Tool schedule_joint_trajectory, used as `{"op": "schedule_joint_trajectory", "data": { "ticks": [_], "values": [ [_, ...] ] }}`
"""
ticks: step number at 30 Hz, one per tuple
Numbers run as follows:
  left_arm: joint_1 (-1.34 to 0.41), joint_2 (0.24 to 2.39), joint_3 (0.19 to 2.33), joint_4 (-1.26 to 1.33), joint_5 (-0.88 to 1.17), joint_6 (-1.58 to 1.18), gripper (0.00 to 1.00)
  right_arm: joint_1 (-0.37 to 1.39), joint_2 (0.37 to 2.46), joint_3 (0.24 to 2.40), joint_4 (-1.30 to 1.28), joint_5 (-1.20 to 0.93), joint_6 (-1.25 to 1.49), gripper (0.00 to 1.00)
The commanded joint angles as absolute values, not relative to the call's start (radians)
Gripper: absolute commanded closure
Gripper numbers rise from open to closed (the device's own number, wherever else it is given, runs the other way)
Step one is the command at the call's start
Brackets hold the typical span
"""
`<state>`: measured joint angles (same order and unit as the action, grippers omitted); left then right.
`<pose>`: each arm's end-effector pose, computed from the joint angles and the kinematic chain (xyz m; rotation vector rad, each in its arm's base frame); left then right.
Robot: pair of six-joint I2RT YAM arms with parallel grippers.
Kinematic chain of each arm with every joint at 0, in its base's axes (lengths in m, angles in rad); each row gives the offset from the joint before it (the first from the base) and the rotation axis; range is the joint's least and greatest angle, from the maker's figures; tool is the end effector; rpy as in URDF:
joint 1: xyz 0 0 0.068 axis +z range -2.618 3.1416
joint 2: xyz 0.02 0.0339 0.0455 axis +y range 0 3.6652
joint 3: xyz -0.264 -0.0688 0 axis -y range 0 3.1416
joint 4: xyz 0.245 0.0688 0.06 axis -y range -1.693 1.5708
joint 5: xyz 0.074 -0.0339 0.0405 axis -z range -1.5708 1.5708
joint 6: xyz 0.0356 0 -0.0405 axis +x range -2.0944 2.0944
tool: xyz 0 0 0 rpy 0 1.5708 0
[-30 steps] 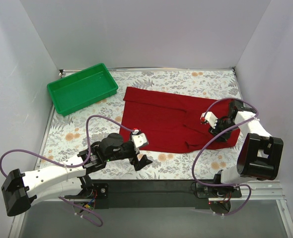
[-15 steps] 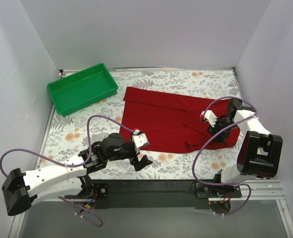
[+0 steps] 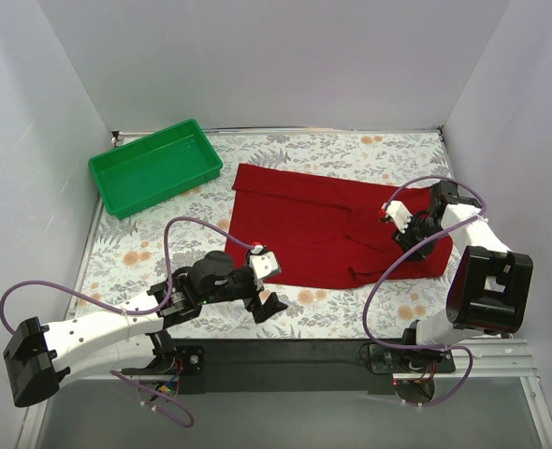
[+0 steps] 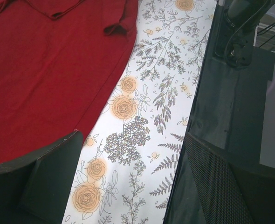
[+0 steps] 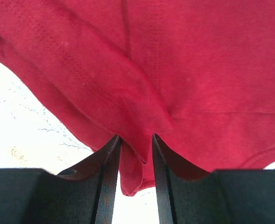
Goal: Fold and stack the t-shirts
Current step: Fold the tshirt
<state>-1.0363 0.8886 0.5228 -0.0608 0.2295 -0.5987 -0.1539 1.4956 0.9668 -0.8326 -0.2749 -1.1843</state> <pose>0.0963 -0.1786 0.2418 0.6426 2.1310 -1.2176 0.2628 -0.0310 0.1991 -1.4179 2.4214 0.1215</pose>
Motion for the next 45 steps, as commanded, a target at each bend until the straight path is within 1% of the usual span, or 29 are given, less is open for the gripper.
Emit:
{"op": "schedule_joint_trajectory", "data": {
  "ticks": [1, 8, 14, 22, 25, 28, 29, 32, 36, 39, 45],
  "values": [
    [-1.040, 0.887, 0.555, -0.072, 0.250, -0.597, 0.16, -0.155, 1.488, 1.009, -0.825, -0.278, -1.172, 0.66],
    [-1.040, 0.885, 0.555, -0.072, 0.250, -0.597, 0.16, -0.155, 1.502, 0.991, -0.821, -0.273, -1.163, 0.64],
    [-1.040, 0.890, 0.555, -0.072, 0.252, -0.597, 0.16, -0.149, 1.509, 1.002, -0.838, -0.334, -1.128, 0.62],
    [-1.039, 0.894, 0.555, -0.071, 0.255, -0.597, 0.16, -0.140, 1.525, 0.965, -0.805, -0.316, -1.108, 0.61],
    [-1.040, 0.896, 0.555, -0.072, 0.255, -0.597, 0.16, -0.141, 1.517, 0.974, -0.796, -0.292, -1.104, 0.64],
    [-1.039, 0.894, 0.555, -0.071, 0.256, -0.598, 0.16, -0.144, 1.514, 0.997, -0.793, -0.273, -1.104, 0.69],
    [-1.040, 0.894, 0.554, -0.072, 0.255, -0.597, 0.16, -0.146, 1.514, 1.000, -0.795, -0.268, -1.106, 0.72],
    [-1.039, 0.893, 0.555, -0.071, 0.256, -0.598, 0.16, -0.150, 1.506, 1.009, -0.799, -0.268, -1.108, 0.76],
    [-1.040, 0.897, 0.555, -0.071, 0.262, -0.598, 0.16, -0.152, 1.496, 1.002, -0.805, -0.284, -1.117, 0.81],
    [-1.039, 0.899, 0.555, -0.071, 0.262, -0.598, 0.16, -0.152, 1.488, 1.000, -0.824, -0.296, -1.126, 0.83],
    [-1.040, 0.902, 0.554, -0.071, 0.261, -0.598, 0.16, -0.152, 1.493, 1.019, -0.827, -0.288, -1.126, 0.91]
  ]
}}
